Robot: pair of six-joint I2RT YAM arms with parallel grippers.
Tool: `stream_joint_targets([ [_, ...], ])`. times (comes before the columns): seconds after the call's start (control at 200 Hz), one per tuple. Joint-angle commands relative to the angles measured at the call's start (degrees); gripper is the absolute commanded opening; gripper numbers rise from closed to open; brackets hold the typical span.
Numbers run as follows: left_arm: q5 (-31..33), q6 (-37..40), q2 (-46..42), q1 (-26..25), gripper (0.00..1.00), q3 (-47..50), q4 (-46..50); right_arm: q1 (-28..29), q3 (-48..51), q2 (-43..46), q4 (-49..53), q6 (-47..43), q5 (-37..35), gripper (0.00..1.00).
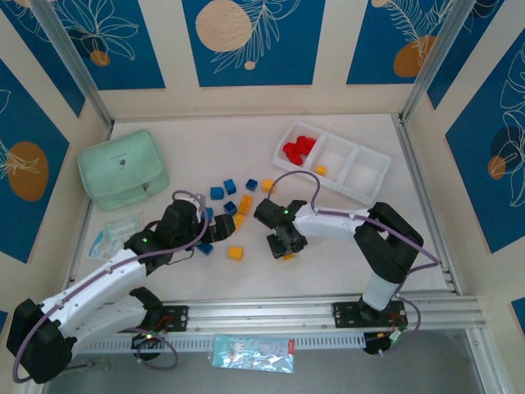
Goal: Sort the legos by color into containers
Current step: Pick up the lego from the bottom-center of the table, then place the lego in the container.
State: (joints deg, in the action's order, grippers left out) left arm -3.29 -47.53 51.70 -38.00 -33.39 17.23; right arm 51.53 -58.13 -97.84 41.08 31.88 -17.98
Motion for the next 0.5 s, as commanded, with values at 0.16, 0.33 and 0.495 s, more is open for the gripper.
stream_joint_targets([
  [0.16,-0.57,2.30,1.23,-0.36,0.99,-3.03,0.75,-1.22,-0.93,4.49,0.45,0.03,1.44,0.32],
  [0.33,-1.08,3.09,2.92,-0.92,0.99,-4.79,-0.21,-5.39,-1.88,8.53,0.92,-1.26,1.31,0.32],
  [0.495,-1.57,3.88,5.97,-1.87,0.99,-6.94,-2.54,-11.38,-5.64,10.02,2.16,-3.64,-1.17,0.32],
])
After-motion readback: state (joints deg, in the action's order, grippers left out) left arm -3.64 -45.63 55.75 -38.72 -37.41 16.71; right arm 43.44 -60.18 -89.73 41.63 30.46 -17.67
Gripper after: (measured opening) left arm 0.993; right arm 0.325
